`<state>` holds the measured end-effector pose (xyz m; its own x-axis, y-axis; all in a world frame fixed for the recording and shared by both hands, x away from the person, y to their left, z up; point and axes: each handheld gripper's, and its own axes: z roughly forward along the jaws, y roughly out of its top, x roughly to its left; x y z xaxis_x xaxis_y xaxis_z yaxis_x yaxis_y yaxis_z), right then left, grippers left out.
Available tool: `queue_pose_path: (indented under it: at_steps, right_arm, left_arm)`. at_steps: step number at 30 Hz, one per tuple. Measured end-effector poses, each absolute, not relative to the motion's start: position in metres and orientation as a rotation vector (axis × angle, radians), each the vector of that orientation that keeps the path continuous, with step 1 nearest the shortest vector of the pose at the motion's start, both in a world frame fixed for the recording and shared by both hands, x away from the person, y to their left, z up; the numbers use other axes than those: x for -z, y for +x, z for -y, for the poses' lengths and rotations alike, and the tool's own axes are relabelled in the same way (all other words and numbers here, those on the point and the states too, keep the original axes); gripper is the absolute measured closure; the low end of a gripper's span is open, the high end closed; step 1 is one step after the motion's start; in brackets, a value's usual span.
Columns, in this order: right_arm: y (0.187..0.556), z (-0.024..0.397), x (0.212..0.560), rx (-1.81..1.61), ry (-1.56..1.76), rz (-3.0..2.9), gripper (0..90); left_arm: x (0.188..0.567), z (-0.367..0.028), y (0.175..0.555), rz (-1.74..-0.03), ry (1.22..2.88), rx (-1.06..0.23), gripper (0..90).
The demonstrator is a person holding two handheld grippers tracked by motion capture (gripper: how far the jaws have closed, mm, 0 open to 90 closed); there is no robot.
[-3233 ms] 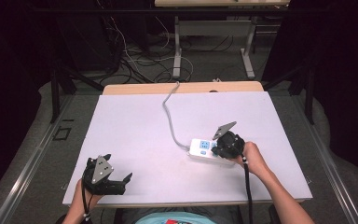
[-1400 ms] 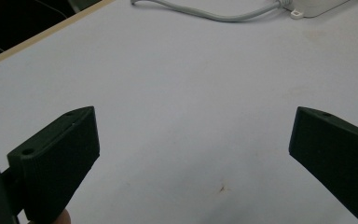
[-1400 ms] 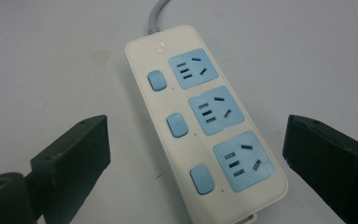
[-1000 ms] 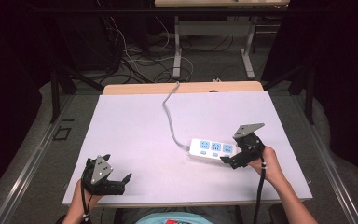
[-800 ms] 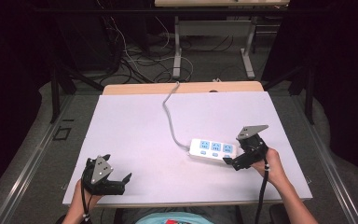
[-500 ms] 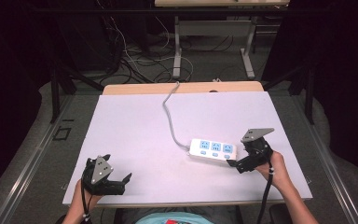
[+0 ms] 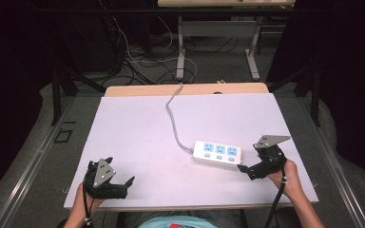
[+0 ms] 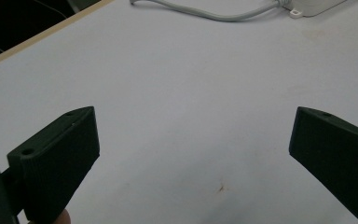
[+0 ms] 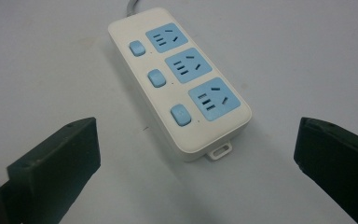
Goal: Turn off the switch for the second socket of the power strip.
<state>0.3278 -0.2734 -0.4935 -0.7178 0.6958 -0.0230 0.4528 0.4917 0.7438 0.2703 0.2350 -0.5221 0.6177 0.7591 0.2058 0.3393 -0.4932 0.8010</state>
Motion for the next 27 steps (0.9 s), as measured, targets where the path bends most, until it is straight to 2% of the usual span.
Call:
queue_pose_path:
  at_steps: [27]
  right_arm:
    - [0.309, 0.287, 0.502, -1.086, 1.010, -2.372, 0.0]
  left_arm:
    - [0.523, -0.234, 0.271, -0.863, 2.094, -0.711, 1.4]
